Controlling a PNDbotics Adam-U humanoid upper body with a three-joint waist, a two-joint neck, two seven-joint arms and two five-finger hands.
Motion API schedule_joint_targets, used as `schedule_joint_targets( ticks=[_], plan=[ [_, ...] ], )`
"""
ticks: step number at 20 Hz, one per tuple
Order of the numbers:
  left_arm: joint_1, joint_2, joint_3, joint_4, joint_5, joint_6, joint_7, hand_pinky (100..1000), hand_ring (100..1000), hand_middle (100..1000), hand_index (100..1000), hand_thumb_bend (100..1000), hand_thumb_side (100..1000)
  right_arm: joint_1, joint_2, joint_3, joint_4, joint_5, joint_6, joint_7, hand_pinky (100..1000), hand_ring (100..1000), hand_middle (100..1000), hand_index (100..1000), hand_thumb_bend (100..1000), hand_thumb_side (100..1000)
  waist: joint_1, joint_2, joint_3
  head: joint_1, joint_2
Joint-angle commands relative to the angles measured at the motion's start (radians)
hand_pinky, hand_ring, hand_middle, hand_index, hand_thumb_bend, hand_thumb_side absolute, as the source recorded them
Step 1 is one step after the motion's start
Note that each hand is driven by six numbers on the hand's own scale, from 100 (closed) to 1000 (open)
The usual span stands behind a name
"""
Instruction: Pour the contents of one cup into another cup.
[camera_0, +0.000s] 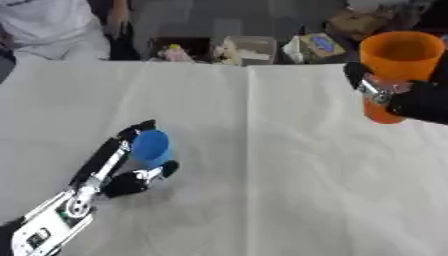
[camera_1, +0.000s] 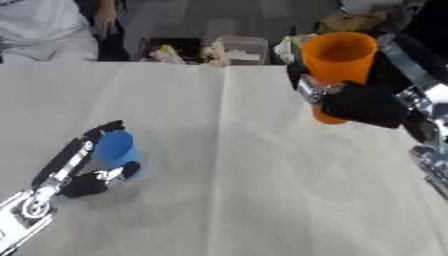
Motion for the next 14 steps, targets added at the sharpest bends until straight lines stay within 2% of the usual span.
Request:
schedule_joint_targets(
  ticks=[1,14],
  plan=[
    [-0.017,0.012,0.008,0.001,0.004,-0.001,-0.006,635,817,867,996,640,783,-0.019,-0.013,-0.008,-0.017,0.004,0.000,-0.003,503,489,498,601,100,337,-0.001,-0.018,-0.001,0.004,-0.009],
    [-0.023,0.000,0.003,0.022,0.012,0.003,-0.013,593,779,830,965,625,791,-0.024,-0.010,-0.008,-0.017,0.000,-0.002,-0.008,498,487,496,598,100,332,-0.003,-0.017,-0.002,0.003,-0.009]
  ],
)
